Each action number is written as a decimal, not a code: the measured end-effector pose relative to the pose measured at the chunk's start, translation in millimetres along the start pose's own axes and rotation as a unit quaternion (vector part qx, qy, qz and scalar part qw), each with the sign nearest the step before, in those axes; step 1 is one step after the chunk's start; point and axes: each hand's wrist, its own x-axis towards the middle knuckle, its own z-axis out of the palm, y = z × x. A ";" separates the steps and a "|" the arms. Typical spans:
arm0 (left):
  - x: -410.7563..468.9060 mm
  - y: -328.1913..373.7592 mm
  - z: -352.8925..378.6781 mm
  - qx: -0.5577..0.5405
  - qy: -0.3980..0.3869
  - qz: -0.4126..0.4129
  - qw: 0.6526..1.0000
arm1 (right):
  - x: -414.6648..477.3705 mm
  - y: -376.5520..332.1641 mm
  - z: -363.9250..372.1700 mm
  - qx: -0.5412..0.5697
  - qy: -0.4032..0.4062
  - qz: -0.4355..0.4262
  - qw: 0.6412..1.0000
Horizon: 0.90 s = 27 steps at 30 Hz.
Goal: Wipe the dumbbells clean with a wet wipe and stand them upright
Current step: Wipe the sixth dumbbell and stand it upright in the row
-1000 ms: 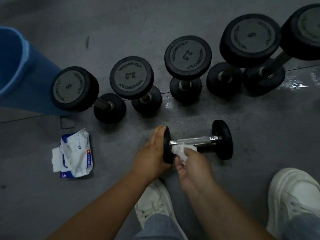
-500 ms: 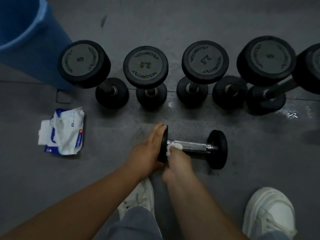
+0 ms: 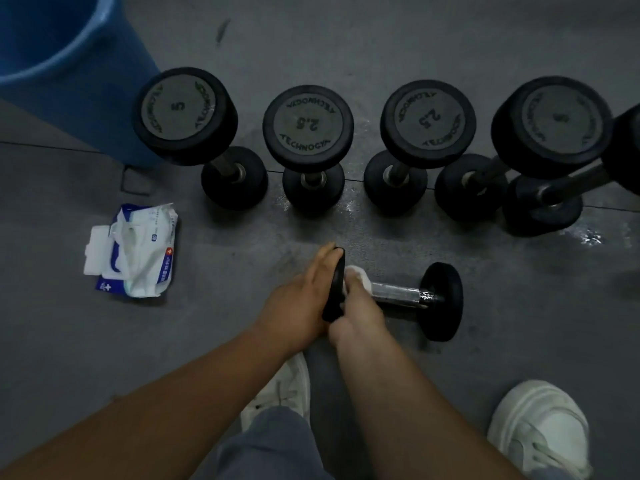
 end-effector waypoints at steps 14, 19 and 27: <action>5.7 1.6 -5.3 0.012 -0.035 -0.011 0.999 | 1.7 -0.1 -5.6 -0.022 -0.001 -0.023 0.999; 13.0 5.1 -13.8 0.018 -0.041 -0.010 0.999 | -14.2 -14.5 -19.6 -0.152 0.003 -0.059 0.987; 11.9 -3.5 -3.8 0.018 -0.033 -0.007 0.999 | -33.3 -60.1 -32.2 -0.531 -0.062 -0.509 0.674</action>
